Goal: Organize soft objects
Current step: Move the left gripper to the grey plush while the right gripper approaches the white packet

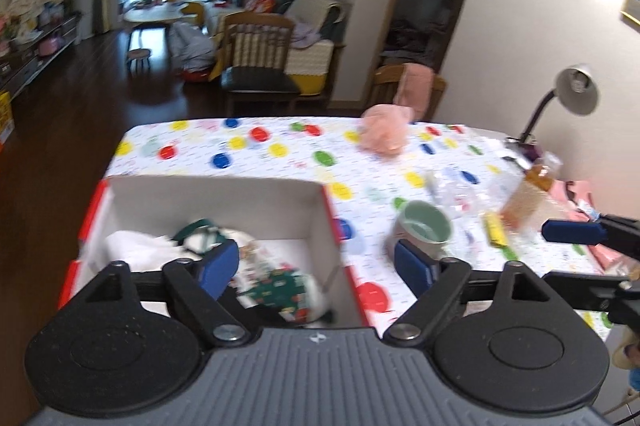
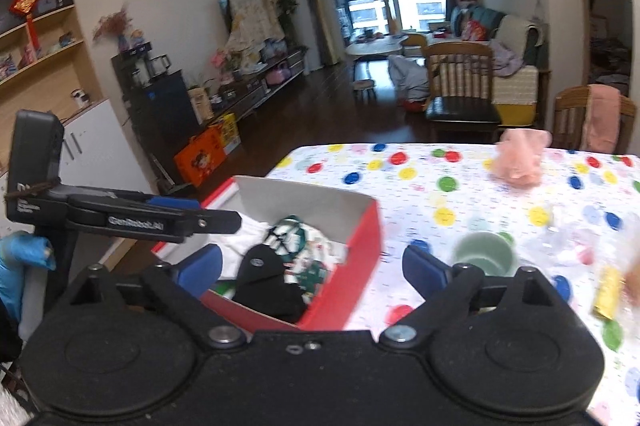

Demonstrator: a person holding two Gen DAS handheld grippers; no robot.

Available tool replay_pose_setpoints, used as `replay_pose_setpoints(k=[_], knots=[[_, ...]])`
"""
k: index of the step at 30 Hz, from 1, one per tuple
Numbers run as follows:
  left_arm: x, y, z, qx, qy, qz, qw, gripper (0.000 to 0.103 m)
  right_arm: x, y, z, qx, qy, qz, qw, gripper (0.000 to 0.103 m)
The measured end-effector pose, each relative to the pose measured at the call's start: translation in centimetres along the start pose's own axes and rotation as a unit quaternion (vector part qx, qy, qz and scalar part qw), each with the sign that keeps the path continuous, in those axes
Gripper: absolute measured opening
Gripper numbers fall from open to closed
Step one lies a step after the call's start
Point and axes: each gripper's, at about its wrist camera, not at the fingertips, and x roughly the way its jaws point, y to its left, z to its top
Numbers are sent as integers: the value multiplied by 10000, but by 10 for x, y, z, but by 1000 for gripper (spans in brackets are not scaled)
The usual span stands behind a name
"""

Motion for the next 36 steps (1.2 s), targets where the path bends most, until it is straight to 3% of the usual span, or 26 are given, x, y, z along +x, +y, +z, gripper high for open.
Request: replay_pose_setpoints(k=[5, 7, 18, 25, 36], knots=[[10, -37, 1, 144, -90, -332, 9993, 90, -19, -31, -19, 136, -38, -209, 9997, 101], [15, -50, 1, 158, -95, -489, 9986, 102, -24, -43, -27, 175, -32, -298, 9994, 102], [54, -127, -20, 201, 29, -828, 9964, 103, -47, -124, -50, 477, 15, -823, 9955, 102], [83, -171, -45, 431, -17, -611, 9972, 103, -31, -180, -51, 677, 113, -1132, 9912, 102], [133, -205, -80, 541, 123, -329, 9979, 103, 32, -222, -50, 847, 570, -1025, 9895, 101]])
